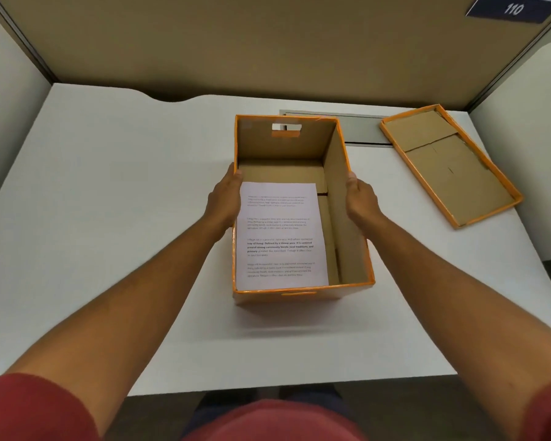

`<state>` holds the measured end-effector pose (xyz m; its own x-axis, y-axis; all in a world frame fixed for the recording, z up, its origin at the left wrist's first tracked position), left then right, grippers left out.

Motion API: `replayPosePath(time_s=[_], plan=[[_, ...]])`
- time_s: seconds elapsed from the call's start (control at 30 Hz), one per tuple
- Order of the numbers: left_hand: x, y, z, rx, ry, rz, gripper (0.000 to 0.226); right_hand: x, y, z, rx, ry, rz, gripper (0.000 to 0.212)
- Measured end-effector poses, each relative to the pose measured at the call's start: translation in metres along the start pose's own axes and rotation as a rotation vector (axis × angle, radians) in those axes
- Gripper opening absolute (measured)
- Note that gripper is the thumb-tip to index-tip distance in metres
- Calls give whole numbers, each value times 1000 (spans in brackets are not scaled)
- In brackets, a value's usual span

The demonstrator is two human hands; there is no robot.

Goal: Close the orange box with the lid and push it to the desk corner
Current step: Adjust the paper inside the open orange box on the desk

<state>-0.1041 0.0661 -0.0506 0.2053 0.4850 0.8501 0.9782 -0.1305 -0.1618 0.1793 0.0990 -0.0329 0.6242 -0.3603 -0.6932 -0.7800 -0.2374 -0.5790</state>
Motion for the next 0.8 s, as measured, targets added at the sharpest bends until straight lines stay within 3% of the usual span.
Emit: replayPosePath(time_s=[0.33,0.43,0.57,0.7,0.8], plan=[[-22,7,-32,35,46,35,54,26,11,-37,58,53,-15,49],[-27,7,-41,8,41,25,54,26,14,-49,-29,83,86,50],[-36,-5,-44,5,-21,-62,62,27,13,-57,-217,158,332,69],[-47,-3,-55,-116,-107,-124,65,26,26,-67,-267,109,421,64],[-54,-12,-60,-56,-91,-107,59,28,40,-75,-281,121,427,65]])
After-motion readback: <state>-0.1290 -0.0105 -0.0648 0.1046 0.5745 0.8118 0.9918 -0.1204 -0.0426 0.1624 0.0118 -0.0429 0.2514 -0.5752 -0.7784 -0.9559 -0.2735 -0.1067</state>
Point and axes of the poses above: each hand's wrist, its own z-axis towards the middle knuckle, its own y-axis out of the palm, x = y × z, the point moved 6 cm from there along z, towards the middle knuckle, and after that the axes turned 15 degrees about -x, right-handed, at the moved point
